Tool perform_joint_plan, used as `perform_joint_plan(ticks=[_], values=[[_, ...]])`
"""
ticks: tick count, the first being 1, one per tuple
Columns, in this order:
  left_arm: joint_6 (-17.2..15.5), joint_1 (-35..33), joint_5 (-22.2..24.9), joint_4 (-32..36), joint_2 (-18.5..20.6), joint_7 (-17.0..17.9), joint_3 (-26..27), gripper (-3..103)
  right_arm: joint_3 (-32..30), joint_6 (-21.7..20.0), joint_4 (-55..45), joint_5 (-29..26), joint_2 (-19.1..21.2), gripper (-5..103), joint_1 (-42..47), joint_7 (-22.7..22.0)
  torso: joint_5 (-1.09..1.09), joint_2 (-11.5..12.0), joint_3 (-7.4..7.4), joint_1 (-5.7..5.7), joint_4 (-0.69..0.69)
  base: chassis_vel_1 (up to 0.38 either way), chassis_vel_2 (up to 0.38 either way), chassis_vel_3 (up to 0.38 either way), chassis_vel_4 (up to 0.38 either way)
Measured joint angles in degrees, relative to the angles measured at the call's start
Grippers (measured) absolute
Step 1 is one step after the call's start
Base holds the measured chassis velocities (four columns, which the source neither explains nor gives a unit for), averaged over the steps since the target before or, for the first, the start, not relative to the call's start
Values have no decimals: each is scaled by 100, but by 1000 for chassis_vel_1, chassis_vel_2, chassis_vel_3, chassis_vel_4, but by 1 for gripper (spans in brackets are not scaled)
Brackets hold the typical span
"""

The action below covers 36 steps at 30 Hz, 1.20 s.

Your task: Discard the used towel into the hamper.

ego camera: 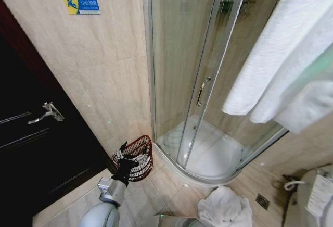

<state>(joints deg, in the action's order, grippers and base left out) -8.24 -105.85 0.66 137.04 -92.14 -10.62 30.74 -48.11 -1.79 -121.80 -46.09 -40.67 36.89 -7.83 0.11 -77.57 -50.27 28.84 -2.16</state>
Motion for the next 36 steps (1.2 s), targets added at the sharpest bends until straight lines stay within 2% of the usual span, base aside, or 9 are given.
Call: perform_joint_plan(ticks=[5,7,11,15,20,21,22,25,36], values=[[0,0,0,0,0,0,0,100,-271,55,-350,145,-195,10,630,-3,-7,0,-2,0,0,0,0,0,0],[0,0,0,0,0,0,0,100,-385,92,-498,194,-265,10,908,29,-20,3,-5,0,0,0,0,0,0],[0,0,0,0,0,0,0,100,-611,154,-810,231,-314,8,1302,122,-9,3,-5,1,0,0,0,0,0],[0,0,0,0,0,0,0,100,-744,183,-995,279,-424,8,1674,191,-17,4,-5,2,0,0,0,0,0],[0,0,0,0,0,0,0,100,-805,210,-1135,338,-556,6,1914,241,-11,5,-5,1,0,0,0,0,0],[0,0,0,0,2,0,0,100,-799,205,-1163,354,-619,6,1990,272,-26,7,-7,2,0,0,0,0,0],[0,0,0,0,-1,0,0,100,-793,204,-1220,387,-699,6,2099,294,-27,9,-9,4,-2,0,0,0,0],[0,0,0,0,1,0,0,100,-800,226,-1317,449,-862,5,2269,323,-15,9,-8,3,0,0,0,0,0],[0,0,0,0,0,0,0,100,-918,516,-1644,849,-1750,5,3225,542,-11,5,-5,2,0,0,0,0,0]])
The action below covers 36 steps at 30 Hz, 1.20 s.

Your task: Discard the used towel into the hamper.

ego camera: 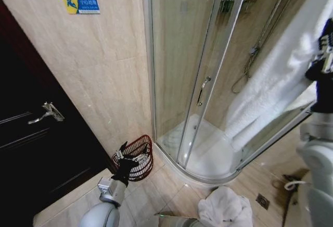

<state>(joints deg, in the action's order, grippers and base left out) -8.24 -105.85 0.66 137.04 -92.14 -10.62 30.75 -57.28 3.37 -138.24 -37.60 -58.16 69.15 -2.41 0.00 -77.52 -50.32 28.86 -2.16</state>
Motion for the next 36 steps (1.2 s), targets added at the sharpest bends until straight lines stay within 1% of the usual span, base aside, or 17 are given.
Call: perform_joint_plan(ticks=[3,4,6,7,9,10,11,14,15,17,21,24,27,32,36], values=[[0,0,0,0,0,0,0,100,60,125,-55,197,-332,5,259,74,-1,0,0,0,0,0,0,0,0],[0,0,0,0,0,0,0,100,60,125,-55,197,-332,5,259,74,-1,0,0,0,0,0,0,0,0],[0,0,0,0,0,0,0,100,142,178,-108,325,-521,5,365,120,1,-1,0,0,0,0,0,0,0],[0,0,0,0,0,0,0,100,142,178,-108,325,-521,5,365,120,1,-1,0,0,0,0,0,0,0],[0,0,0,0,0,0,0,100,249,206,-98,502,-641,5,392,162,1,-1,0,-1,-1,0,0,0,0],[0,0,0,0,0,0,0,100,249,206,-98,502,-641,5,392,162,1,-1,0,-1,-1,0,0,0,0],[0,0,0,0,0,0,0,100,272,256,-32,654,-698,5,394,218,1,-1,0,0,-1,0,0,0,0],[0,0,0,0,0,0,0,100,316,344,173,820,-931,5,525,316,0,-1,0,-1,-1,0,0,0,0],[0,0,0,0,0,0,0,100,316,344,173,820,-931,5,525,316,0,-1,0,-1,-1,0,0,0,0],[0,0,0,0,0,0,0,100,340,412,276,937,-1128,5,666,369,-2,-1,0,0,0,0,0,0,0],[0,0,0,0,0,0,0,100,369,466,372,1076,-1283,5,755,402,-1,-1,0,-1,-1,0,0,0,0],[0,0,0,0,0,0,0,100,375,592,645,1343,-1448,5,811,449,0,-1,0,0,-1,0,0,0,0],[0,0,0,0,0,0,0,100,374,661,751,1418,-1543,5,832,467,-3,-1,0,0,-1,0,0,0,0],[0,0,0,0,0,0,0,100,421,687,756,1520,-1639,5,850,479,1,-1,0,0,-1,0,0,0,0],[0,0,0,0,0,0,0,100,488,873,818,1872,-1872,5,922,469,0,-1,0,0,0,0,0,0,0]])
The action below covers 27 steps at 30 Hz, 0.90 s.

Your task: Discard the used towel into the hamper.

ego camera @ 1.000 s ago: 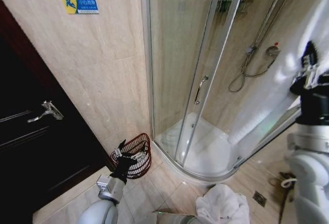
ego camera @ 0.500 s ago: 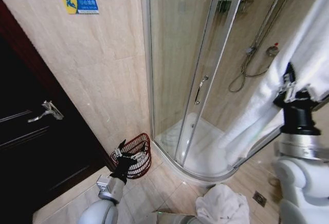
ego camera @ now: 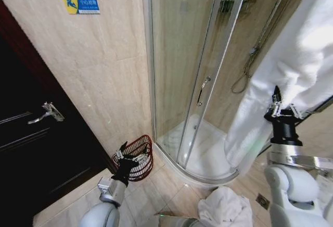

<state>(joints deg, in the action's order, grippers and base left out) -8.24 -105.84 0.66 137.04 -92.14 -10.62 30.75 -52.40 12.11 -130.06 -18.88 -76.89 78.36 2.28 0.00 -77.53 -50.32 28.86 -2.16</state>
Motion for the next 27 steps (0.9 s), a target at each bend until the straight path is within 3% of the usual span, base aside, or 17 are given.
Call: perform_joint_plan(ticks=[5,12,17,20,24,27], values=[[0,0,0,0,0,0,0,100,12,67,75,57,-87,5,20,-19,2,0,0,0,0,0,0,0,0],[0,0,0,0,0,0,0,100,-5,570,283,302,-480,5,275,62,0,0,0,0,1,0,0,0,0],[0,0,0,0,0,0,0,100,7,882,187,439,-544,5,325,107,0,0,0,0,0,0,0,0,0],[0,0,0,0,0,0,0,100,-46,1251,-198,880,-542,5,315,31,-2,0,0,0,-1,0,0,0,0],[0,0,0,0,0,0,0,100,-345,1414,-734,1404,-467,5,259,-113,5,0,1,0,0,0,0,0,0],[0,0,0,0,0,0,0,100,-392,1362,-970,1380,-426,5,330,-214,3,-1,1,-1,0,0,0,0,0]])
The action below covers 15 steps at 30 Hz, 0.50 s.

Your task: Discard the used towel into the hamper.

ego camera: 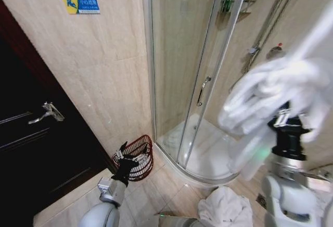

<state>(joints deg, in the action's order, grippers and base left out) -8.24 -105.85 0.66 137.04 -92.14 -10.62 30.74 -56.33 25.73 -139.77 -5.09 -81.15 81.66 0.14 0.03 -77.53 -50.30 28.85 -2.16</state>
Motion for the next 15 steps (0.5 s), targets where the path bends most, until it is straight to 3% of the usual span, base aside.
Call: perform_joint_plan(ticks=[12,15], values=[[0,0,0,0,0,0,0,100,-203,-85,-129,-166,78,5,47,-162,-10,1,-2,1,0,0,0,0,0],[0,1,0,0,0,0,0,100,-420,-174,-303,-384,221,5,-14,-231,4,0,-1,0,0,0,0,0,0]])
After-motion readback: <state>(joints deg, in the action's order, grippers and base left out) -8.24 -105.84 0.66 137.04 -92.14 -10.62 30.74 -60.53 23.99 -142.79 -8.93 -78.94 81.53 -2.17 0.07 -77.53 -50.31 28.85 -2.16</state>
